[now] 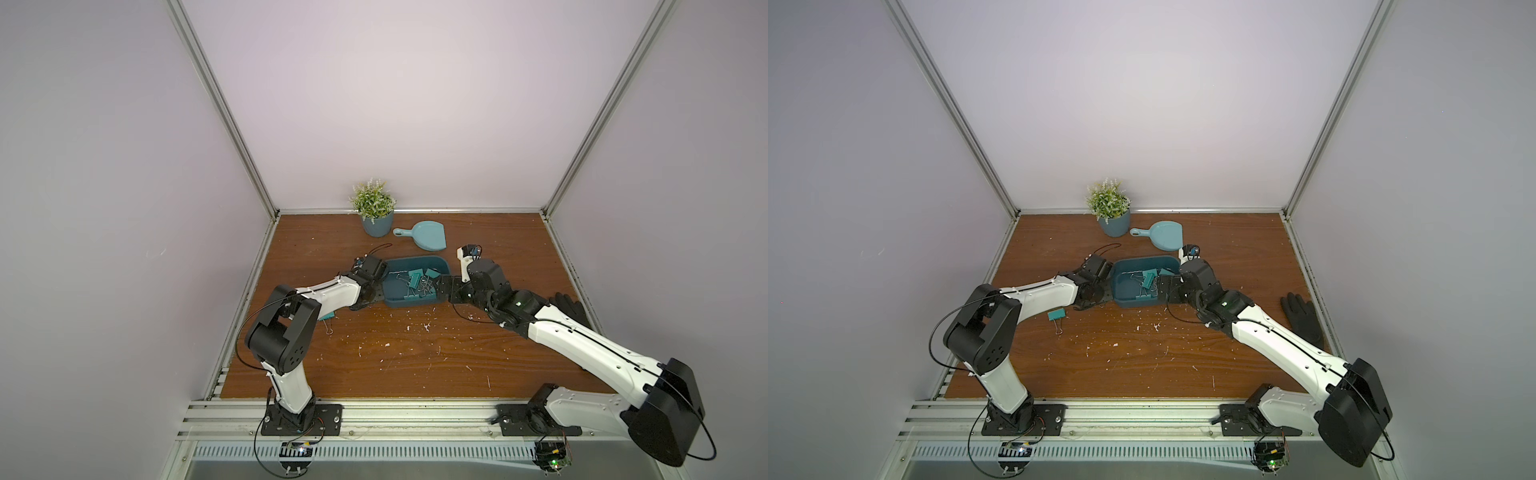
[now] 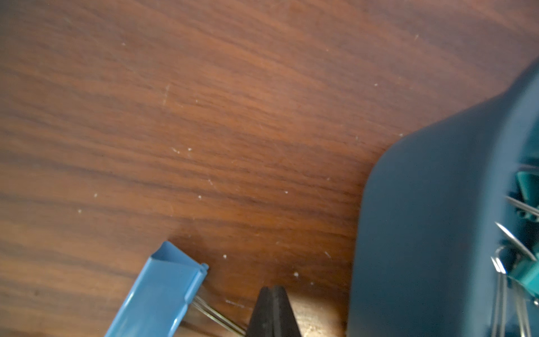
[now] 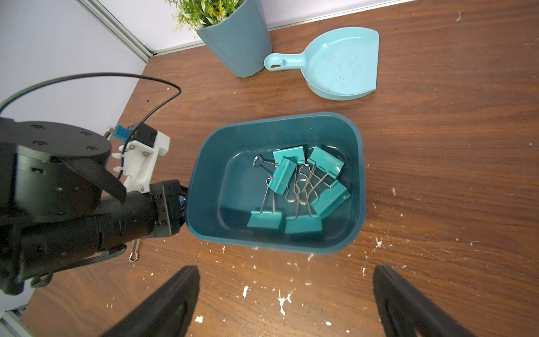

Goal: Take out the binder clips from the storage box
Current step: Adjust the binder clip at the center of the board.

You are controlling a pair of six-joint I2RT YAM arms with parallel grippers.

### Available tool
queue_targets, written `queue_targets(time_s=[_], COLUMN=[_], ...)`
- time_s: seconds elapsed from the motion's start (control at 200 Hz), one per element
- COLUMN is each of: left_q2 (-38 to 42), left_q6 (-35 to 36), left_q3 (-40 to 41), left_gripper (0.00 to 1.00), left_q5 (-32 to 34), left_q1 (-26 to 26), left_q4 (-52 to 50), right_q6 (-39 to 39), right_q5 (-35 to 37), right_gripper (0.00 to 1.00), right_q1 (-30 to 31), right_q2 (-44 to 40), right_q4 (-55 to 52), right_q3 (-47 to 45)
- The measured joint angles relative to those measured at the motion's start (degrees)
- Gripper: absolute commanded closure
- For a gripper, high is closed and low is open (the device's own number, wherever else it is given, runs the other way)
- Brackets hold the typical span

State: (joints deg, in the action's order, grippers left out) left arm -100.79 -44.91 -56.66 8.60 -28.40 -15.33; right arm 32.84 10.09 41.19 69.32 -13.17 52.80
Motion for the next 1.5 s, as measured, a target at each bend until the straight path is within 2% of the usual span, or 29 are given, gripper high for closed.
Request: queue_targets(time_s=[0.21,0.49,0.676,0.896,1.026,1.161,1.496], left_q2=[2.69,13.05,18.56,20.52,19.85,18.10,15.50], left_q6=[-0.87,-1.99,-2.56,-1.99,-1.11,0.44,1.79], left_q3=[4.26,15.37,20.33,20.09,17.46,15.61,15.45], left_gripper=[0.92,0.90,0.84,0.79,0.82,0.80,0.80], left_q5=[-0.02,-0.02,-0.61,-1.14,-0.85,-0.81,-0.09], left_q1=[0.09,0.11,0.11,0.26,1.64,3.19,3.28], left_q4=[2.95,2.97,2.84,-0.68,-2.03,-1.77,-1.05], right_q6=[0.00,0.00,0.00,0.00,0.07,0.20,0.22], right_q5=[-0.07,-0.39,-1.03,-1.44,-1.44,-1.44,-1.42], right_gripper=[0.01,0.01,0.01,0.01,0.01,0.01,0.01], right_q1=[0.00,0.00,0.26,0.76,1.11,1.40,1.49], right_q2=[0.00,0.00,0.09,0.17,0.17,0.17,0.17], right_q4=[0.02,0.07,0.07,0.07,0.07,0.07,0.09], right_q3=[-0.02,0.00,0.00,0.00,0.00,0.00,-0.02])
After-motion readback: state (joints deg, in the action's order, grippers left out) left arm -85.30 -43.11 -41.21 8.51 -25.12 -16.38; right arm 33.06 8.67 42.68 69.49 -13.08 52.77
